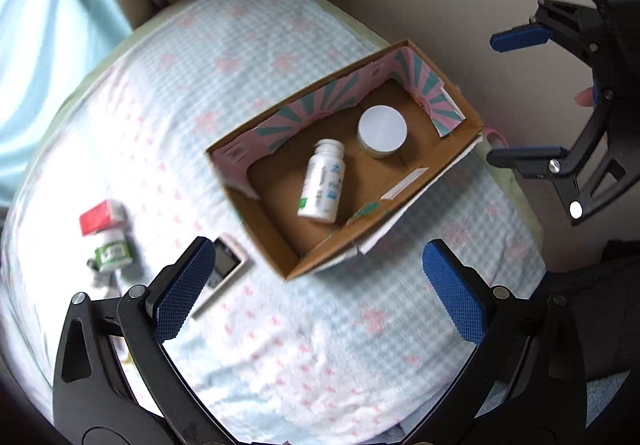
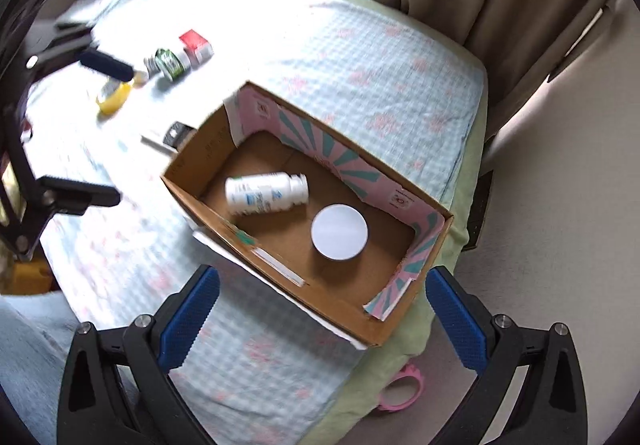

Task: Organize rigid objects
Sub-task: 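Withdraw both tools from the box back over the bed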

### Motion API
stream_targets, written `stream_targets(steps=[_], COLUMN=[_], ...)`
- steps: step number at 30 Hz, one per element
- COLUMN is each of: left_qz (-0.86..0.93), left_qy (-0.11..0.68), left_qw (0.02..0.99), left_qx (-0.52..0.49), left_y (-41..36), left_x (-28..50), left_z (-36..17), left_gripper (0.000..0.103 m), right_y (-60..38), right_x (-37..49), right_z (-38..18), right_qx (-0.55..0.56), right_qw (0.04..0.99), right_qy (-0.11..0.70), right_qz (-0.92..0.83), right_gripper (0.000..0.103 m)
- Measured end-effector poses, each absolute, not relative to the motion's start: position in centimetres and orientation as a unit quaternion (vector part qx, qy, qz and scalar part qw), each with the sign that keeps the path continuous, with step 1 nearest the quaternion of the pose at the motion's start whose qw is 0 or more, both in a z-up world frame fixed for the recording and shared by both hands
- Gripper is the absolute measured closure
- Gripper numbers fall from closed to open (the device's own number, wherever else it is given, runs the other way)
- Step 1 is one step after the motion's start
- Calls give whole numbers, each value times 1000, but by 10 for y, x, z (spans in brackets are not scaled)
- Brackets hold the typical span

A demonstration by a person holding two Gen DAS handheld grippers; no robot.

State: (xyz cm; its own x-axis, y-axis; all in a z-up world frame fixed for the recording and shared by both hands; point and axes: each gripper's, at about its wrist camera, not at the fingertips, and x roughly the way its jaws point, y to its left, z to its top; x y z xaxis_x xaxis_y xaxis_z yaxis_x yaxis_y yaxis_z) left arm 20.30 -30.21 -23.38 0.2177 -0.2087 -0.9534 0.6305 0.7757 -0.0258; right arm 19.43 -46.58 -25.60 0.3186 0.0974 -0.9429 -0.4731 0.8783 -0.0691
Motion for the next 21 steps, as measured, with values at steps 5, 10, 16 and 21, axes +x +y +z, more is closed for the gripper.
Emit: stream_targets(steps=[5, 10, 16, 21], left_qz=[-206, -142, -60, -8], left_qy=[544, 552, 558, 564], left_qw=[797, 815, 826, 826], left_qx=[161, 104, 51, 13], left_y=[-243, -170, -86, -28], left_x=[176, 158, 134, 119], left_z=[-206, -200, -206, -220], left_gripper=[0, 0, 0, 0], right_y=[-439, -394, -343, -300], right_x=[194, 194, 204, 217], right_z=[-233, -214, -204, -202], right_qx=[-151, -150, -107, -60], right_qw=[804, 813, 817, 818], right_qy=[544, 524, 517, 526], right_qz=[185, 206, 230, 226], right_gripper=[0, 0, 0, 0])
